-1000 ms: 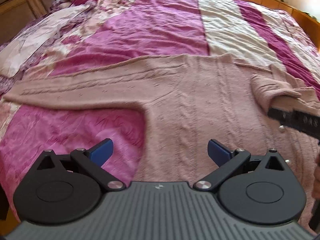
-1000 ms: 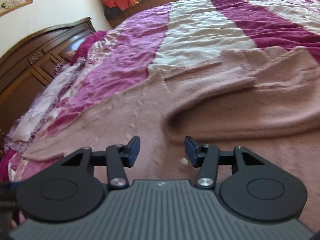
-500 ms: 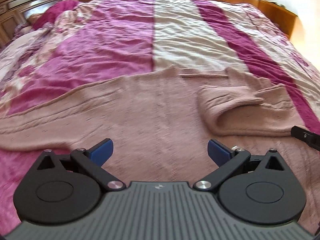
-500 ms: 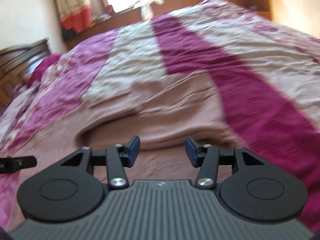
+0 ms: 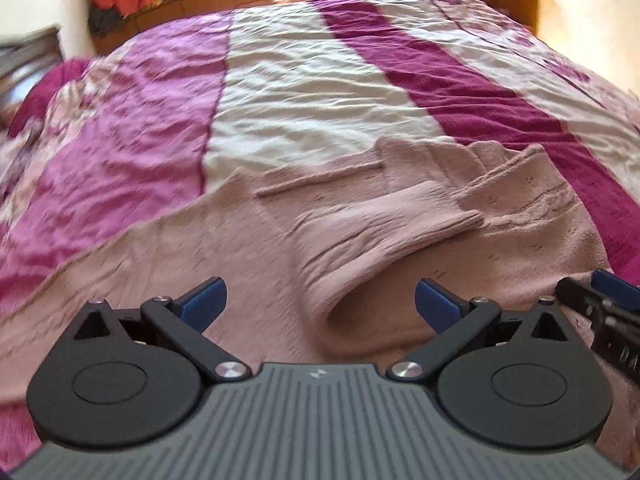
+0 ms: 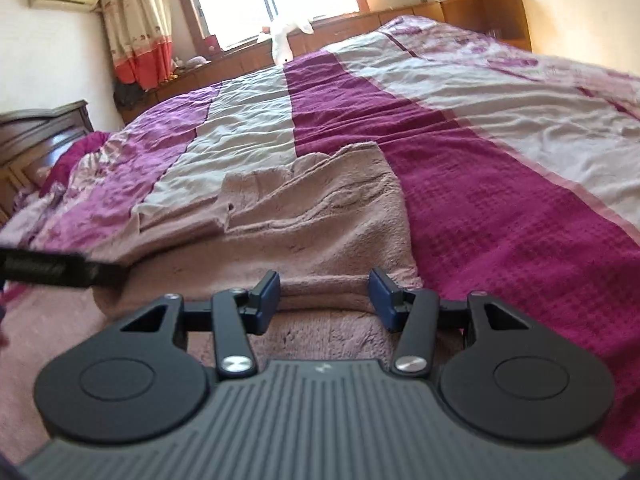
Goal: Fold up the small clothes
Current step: 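Grasp the cardigan side edge with the left gripper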
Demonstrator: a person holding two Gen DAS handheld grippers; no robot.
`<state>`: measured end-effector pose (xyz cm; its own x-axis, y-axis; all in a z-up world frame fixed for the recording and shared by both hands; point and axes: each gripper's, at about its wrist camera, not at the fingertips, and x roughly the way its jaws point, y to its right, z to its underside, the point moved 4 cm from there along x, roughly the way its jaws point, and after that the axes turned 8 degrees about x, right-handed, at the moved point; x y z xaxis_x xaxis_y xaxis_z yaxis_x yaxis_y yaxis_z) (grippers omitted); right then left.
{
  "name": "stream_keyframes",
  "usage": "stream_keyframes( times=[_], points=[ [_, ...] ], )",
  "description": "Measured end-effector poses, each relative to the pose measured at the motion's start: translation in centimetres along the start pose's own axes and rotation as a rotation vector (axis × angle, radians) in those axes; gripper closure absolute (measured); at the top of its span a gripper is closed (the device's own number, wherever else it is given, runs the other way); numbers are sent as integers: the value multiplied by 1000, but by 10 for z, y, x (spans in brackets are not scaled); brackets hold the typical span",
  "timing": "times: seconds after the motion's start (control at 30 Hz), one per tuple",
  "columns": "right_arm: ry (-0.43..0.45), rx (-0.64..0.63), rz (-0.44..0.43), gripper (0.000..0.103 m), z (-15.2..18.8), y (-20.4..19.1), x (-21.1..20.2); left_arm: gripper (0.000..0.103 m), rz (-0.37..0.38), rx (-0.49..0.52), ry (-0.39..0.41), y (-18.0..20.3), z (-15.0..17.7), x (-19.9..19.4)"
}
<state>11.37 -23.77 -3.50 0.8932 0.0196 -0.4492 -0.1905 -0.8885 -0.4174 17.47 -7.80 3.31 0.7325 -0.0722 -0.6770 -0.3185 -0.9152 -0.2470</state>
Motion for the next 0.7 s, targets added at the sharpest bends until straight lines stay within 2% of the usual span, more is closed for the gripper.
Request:
stream_keyframes(
  times=[0.2,0.3,0.37,0.43,0.53,0.6,0.7],
  points=[
    [27,-4,-12,52,4,1,0,0,-23,124,56,32,-20,24],
    [28,4,-20,52,5,3,0,6,-40,169,82,44,-27,34],
    [29,10,-26,52,5,4,0,24,-29,184,97,49,-30,37],
    [31,14,-31,51,6,5,-1,72,20,183,108,51,-32,38],
    [33,19,-36,51,6,6,-2,92,39,116,116,41,-34,34],
    [33,22,-40,51,6,6,-2,94,26,60,129,30,-36,28],
    [34,22,-43,51,7,6,-2,94,-40,-23,152,5,-37,17]
  ],
)
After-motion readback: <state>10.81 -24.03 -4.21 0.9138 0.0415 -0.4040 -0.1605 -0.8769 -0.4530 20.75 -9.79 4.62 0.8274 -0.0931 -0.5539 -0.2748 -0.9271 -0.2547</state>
